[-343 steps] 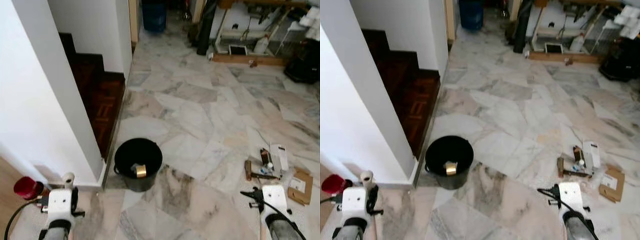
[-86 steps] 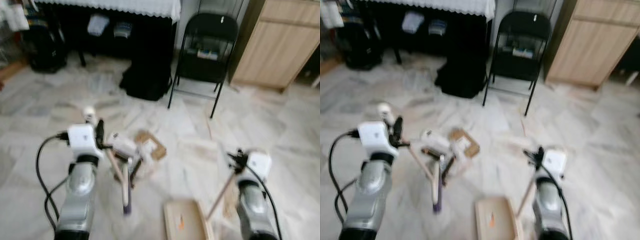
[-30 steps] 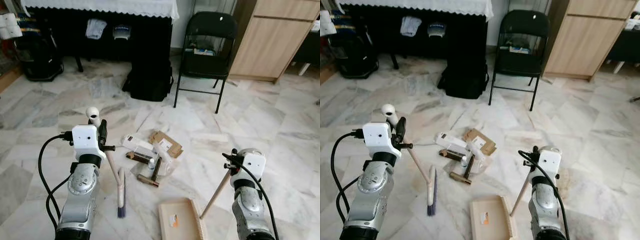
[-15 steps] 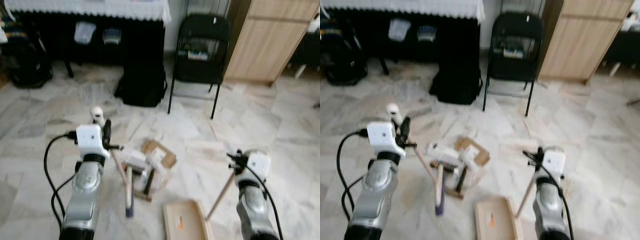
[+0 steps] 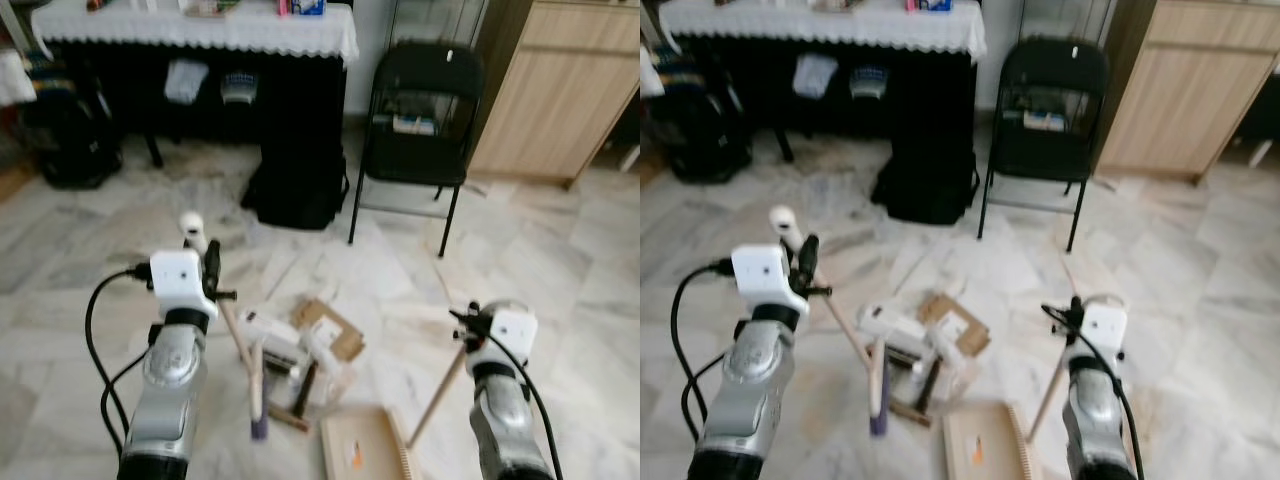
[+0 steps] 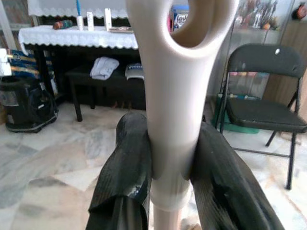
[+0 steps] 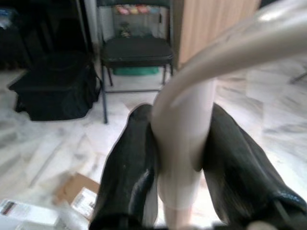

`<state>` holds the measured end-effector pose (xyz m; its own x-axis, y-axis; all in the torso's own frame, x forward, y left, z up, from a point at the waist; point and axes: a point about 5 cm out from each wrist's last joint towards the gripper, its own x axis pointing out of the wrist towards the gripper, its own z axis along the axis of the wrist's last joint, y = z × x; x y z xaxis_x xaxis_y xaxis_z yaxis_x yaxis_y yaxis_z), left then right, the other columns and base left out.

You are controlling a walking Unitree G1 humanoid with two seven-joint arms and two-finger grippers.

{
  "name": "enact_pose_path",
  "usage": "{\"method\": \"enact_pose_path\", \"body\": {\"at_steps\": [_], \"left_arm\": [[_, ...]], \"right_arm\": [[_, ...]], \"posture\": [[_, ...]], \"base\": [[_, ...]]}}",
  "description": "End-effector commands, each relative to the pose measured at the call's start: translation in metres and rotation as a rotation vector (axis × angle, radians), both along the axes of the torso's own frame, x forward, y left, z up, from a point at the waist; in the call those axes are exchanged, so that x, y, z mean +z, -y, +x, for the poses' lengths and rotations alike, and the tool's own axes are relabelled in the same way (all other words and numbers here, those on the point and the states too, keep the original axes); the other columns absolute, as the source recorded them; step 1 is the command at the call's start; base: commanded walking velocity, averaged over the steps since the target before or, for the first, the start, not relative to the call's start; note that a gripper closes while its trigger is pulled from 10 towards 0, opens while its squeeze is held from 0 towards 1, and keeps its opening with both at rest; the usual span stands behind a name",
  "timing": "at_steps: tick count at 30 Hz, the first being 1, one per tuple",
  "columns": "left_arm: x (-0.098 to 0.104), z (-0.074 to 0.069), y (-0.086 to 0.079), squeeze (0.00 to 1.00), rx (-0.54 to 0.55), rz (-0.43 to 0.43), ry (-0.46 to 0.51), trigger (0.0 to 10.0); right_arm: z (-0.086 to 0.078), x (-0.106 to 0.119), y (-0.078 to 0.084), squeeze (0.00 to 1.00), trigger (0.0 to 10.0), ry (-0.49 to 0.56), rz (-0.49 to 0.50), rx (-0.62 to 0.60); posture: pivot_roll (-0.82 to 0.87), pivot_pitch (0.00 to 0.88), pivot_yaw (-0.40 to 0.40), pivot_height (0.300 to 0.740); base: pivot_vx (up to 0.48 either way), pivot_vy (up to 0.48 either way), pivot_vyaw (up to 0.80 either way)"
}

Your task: Sweep floor

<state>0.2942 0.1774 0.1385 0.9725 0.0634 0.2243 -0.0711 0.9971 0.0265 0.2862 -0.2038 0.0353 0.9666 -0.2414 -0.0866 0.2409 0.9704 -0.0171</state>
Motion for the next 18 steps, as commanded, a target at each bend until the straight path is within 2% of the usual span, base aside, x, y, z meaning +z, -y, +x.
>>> {"method": "enact_pose_path", "body": {"at_steps": [1,7,14,16,18], "left_arm": [[0.011,0.001,0.002,0.0,-0.001,0.012,0.058,10.0],[0.01,0.001,0.002,0.0,-0.002,0.008,0.057,10.0],[0.009,0.002,0.0,0.0,0.004,0.011,0.057,10.0],[0.009,0.003,-0.001,0.0,0.01,0.014,0.057,10.0],[0.009,0.003,-0.002,0.0,0.011,0.014,0.057,10.0]], "right_arm": [[0.0,0.005,0.004,0.0,10.0,0.032,0.004,-0.016],[-0.003,0.005,0.009,0.0,10.0,0.028,-0.022,-0.049],[-0.006,0.009,0.025,0.0,10.0,0.038,-0.069,-0.137],[-0.011,0.01,0.036,0.0,10.0,0.034,-0.124,-0.211],[-0.012,0.01,0.039,0.0,10.0,0.029,-0.142,-0.232]], "posture": [[0.05,0.044,-0.032,0.74],[0.05,0.048,-0.032,0.74],[0.05,0.05,-0.03,0.74],[0.05,0.055,-0.029,0.74],[0.05,0.054,-0.029,0.74]], "base": [[0.0,0.0,0.0],[0.0,0.0,0.0],[0.0,0.0,0.0],[0.0,0.0,0.0],[0.0,0.0,0.0]]}}
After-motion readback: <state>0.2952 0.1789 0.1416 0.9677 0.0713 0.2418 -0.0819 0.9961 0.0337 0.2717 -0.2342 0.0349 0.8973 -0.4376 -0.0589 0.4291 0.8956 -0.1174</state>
